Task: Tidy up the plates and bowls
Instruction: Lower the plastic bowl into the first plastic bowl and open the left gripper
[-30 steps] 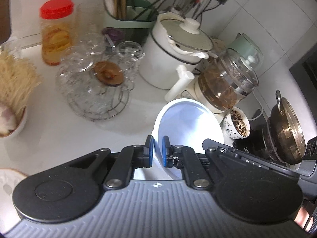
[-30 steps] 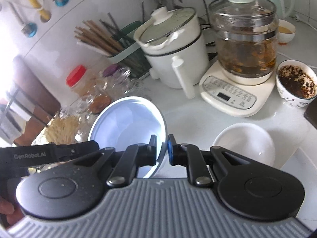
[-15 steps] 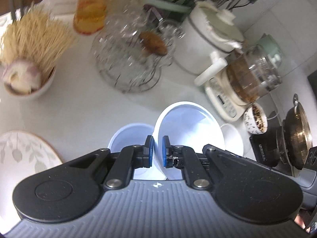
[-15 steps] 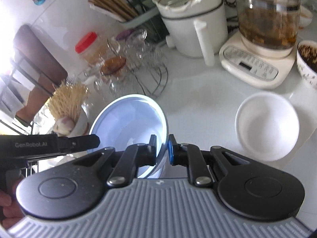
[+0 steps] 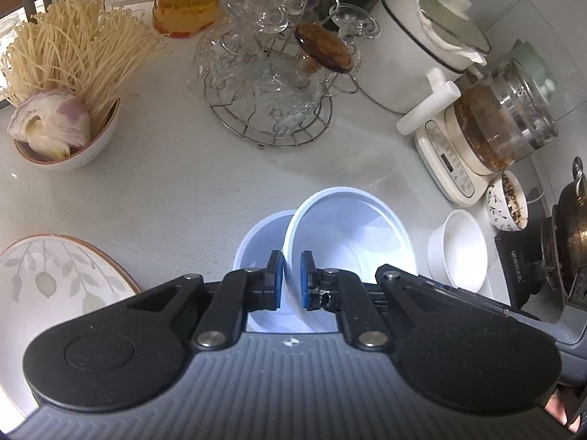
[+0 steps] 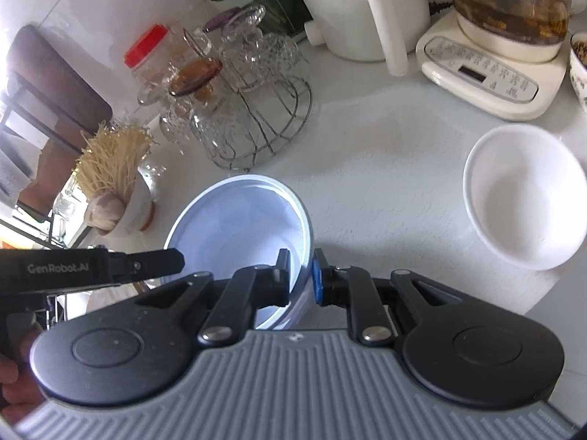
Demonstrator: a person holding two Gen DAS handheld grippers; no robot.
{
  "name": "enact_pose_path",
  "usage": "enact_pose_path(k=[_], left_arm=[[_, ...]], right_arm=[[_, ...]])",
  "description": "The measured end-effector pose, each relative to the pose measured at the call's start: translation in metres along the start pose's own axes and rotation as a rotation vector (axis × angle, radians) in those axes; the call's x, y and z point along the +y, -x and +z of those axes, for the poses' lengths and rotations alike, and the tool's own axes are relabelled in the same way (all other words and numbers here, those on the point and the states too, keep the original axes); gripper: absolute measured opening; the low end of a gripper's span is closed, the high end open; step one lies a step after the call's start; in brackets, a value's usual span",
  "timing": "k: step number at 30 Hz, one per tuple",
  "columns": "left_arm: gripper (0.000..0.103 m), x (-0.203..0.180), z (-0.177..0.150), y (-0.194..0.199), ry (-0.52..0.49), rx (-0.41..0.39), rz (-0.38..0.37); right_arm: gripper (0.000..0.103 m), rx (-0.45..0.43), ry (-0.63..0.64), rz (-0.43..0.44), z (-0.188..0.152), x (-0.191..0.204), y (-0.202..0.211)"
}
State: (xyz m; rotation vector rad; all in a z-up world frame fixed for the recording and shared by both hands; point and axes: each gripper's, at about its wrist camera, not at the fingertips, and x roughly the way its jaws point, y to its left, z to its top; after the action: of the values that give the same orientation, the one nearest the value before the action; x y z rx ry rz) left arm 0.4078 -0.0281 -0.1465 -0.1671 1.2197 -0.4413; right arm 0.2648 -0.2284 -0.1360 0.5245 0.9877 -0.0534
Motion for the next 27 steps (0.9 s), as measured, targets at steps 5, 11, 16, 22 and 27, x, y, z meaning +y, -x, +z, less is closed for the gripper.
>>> enact_pose_path(k=[5, 11, 16, 22, 27], left_arm=[[0.011, 0.000, 0.000, -0.002, -0.012, 0.018, 0.015], [0.014, 0.003, 0.001, 0.005, 0.008, 0.013, 0.029], [0.022, 0.005, 0.003, 0.024, 0.013, -0.039, 0.035], [0.022, -0.008, 0.007, 0.049, -0.038, -0.109, 0.014], [0.022, -0.029, 0.008, 0.065, -0.106, -0.158, -0.015]], right_arm=[[0.016, 0.005, -0.013, 0.004, -0.001, 0.000, -0.003], [0.023, -0.009, -0.006, 0.009, 0.003, 0.004, 0.003], [0.050, -0.074, -0.004, 0.031, 0.007, 0.005, 0.020], [0.050, -0.163, 0.028, 0.010, 0.012, 0.012, 0.047], [0.050, -0.235, 0.052, -0.015, 0.012, 0.016, 0.072]])
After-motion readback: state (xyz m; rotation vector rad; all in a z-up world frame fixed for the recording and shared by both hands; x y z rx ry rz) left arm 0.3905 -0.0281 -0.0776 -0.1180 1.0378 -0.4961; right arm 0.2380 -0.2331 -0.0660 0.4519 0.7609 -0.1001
